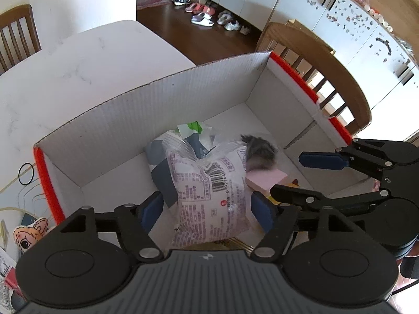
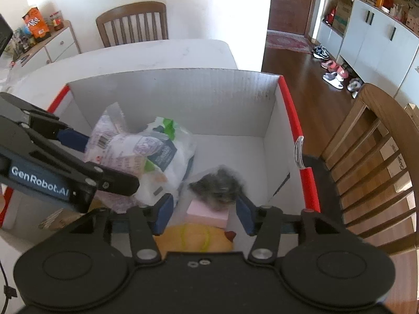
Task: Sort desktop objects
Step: 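Open both tools to drop the snack packet and clear bag into the box, then move both tools back over the remaining items on the table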
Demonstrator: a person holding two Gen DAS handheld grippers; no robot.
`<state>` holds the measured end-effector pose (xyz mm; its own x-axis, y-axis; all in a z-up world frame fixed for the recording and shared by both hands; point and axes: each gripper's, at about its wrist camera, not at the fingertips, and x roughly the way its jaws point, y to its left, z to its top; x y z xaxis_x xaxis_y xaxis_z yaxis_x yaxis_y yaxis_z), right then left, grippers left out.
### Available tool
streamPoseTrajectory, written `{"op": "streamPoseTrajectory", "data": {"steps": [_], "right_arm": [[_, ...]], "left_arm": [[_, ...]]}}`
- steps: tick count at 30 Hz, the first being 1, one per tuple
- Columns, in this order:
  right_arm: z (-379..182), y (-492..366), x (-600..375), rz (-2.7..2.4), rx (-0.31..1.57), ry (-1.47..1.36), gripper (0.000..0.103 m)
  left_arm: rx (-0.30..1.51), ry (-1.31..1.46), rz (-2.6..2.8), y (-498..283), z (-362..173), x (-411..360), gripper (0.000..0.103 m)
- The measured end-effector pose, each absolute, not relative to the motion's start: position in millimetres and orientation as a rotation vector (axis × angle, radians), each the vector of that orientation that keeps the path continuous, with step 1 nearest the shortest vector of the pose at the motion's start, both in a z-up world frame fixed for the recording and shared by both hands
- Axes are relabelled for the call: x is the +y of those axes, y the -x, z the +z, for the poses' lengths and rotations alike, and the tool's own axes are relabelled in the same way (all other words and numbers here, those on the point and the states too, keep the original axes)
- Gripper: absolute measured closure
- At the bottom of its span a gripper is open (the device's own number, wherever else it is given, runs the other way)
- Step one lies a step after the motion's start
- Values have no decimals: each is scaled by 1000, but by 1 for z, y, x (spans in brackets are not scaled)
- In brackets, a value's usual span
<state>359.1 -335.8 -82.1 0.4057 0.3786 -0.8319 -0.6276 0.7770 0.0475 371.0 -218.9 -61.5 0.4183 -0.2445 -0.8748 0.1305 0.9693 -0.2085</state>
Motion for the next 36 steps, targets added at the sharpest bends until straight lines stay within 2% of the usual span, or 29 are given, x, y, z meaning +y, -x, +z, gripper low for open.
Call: {"op": "streamPoseTrajectory", "data": {"steps": [21,30,36], "right_arm": [[-42,-319,-359,648,905,142,40],[-29,-289,-349,668,884,98,38],[-24,-264,-330,686,871,96,32]], "left_arm": [[974,210,-283,-312,-22,-201,30],[915,245,-282,-275,-9,-177,30],[896,243,-249,-250,-8,-156,29]]}}
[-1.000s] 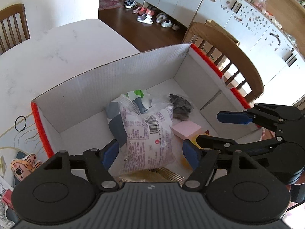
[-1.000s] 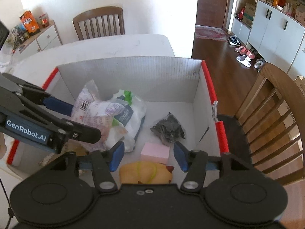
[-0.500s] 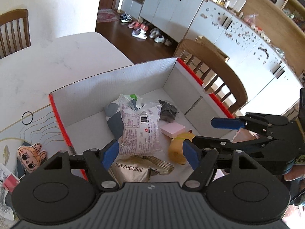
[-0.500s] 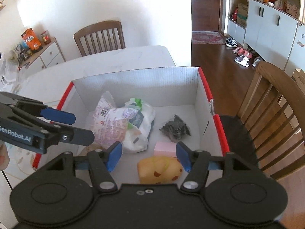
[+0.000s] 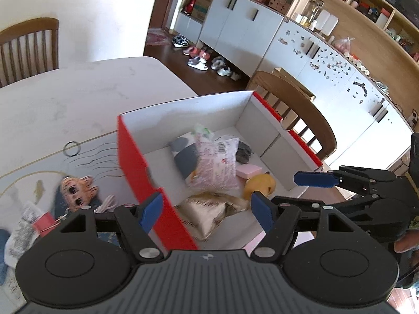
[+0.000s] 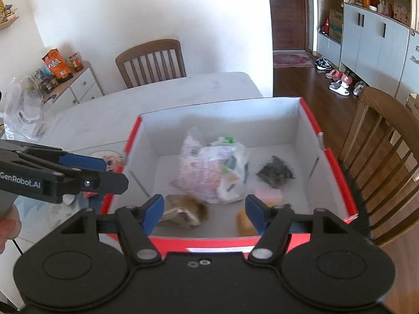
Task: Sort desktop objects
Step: 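Move both tools back over the remaining items on the table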
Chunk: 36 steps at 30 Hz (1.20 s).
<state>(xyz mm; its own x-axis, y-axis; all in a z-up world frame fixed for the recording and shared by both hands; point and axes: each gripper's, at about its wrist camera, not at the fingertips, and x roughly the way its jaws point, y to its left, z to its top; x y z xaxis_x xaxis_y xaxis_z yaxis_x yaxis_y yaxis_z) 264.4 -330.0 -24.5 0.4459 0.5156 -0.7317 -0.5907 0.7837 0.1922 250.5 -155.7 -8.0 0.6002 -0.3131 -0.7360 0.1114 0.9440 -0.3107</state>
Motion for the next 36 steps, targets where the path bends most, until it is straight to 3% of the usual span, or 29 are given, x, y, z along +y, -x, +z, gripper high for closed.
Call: {"op": "streamPoseTrajectory", "data": {"steps": [2,25,31,36], "right_arm": [[-24,-256,-323,692,868,103,31],[-25,-186,-244,740,822,132,15],[-30,-179,-224,731,813,122,11],[-34,-175,-206,737,794,132,5]], "left_arm": [[890,251,-252,-242,-7,-148,24],[842,236,-146,-182,-12,-67,16],[829,190,-99,-170,-19,-48,3],[805,155,-76,-160,-24,-33,2]]}}
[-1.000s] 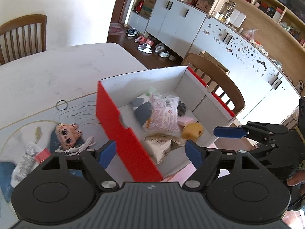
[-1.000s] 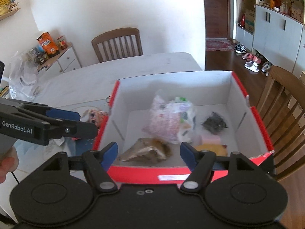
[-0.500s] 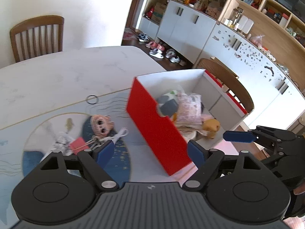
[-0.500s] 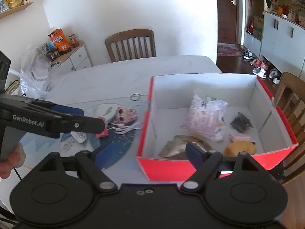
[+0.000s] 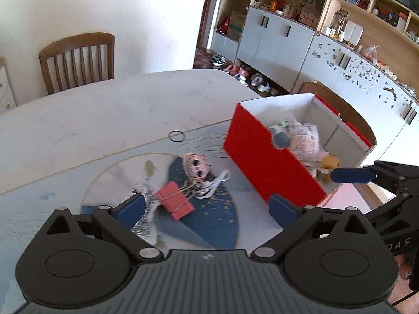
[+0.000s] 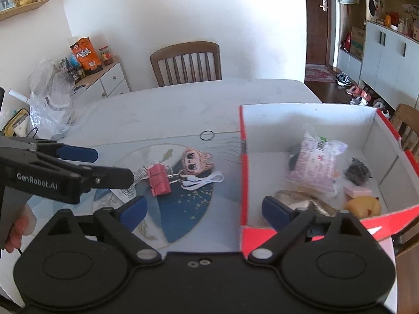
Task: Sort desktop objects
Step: 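Move both tools back over the remaining items on the table, then grasp the white printed sachet with the left tool while the right tool grasps the pink binder clip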
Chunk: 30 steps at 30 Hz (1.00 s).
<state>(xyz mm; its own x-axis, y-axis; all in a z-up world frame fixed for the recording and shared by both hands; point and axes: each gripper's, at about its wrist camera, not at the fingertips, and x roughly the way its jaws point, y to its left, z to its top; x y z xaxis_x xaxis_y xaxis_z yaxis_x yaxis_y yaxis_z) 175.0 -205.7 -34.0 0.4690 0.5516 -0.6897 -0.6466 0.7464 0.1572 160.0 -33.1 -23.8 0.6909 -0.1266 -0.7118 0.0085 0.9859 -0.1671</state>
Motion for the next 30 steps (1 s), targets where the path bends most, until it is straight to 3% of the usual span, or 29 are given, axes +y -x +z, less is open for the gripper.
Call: {"op": "streamPoseTrajectory", "data": {"steps": [30], "right_arm": [[-82,-199,-123,741,823,252,3]], "left_arm": [[870,23,-38,-183,-115,26,1]]}}
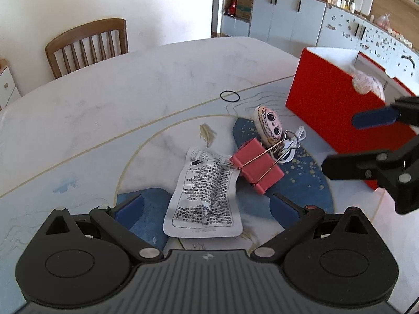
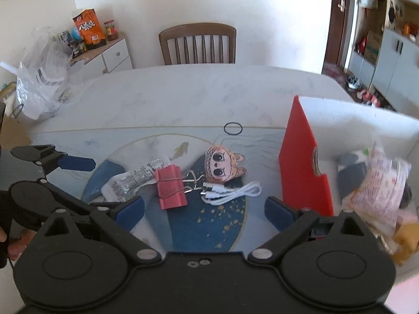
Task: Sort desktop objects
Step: 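Grasp the white printed sachet with the left tool while the right tool grasps the pink binder clip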
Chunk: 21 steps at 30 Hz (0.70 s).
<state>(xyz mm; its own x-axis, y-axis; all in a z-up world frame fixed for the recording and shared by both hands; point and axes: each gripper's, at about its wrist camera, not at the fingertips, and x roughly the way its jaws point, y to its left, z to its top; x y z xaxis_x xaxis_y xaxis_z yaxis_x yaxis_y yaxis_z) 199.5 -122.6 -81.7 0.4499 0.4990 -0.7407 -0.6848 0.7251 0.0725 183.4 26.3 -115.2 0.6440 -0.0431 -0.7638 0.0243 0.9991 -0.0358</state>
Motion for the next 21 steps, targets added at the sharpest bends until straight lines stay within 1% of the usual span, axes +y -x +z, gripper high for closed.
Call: {"op": "streamPoseTrajectory", "data": {"steps": [2,3,4,8,17,18,21], "right_arm": [[-81,-200,-119,741,813,263,4],[-81,-199,-117,750,809,273,7],[-81,-198,-114,753,814,281,8],[-86,-195,-106,784,843,273,8],[-109,-213,-91,761,941,199,12],[-111,-215,-91,759,951,190,13],[-116,-221,-88,745,978,166,21]], "left_arm": [[864,15,-40,-186,-118,27,1],[864,13,-41,-187,-120,27,1],[865,13,-42,-188,-121,27,1],[859,21,-46,-192,-124,30,1],[884,23,-8,-199,-139,38,1],[883,24,-6,-199,-140,39,1],[873,24,-20,-198,-141,41,1]]}}
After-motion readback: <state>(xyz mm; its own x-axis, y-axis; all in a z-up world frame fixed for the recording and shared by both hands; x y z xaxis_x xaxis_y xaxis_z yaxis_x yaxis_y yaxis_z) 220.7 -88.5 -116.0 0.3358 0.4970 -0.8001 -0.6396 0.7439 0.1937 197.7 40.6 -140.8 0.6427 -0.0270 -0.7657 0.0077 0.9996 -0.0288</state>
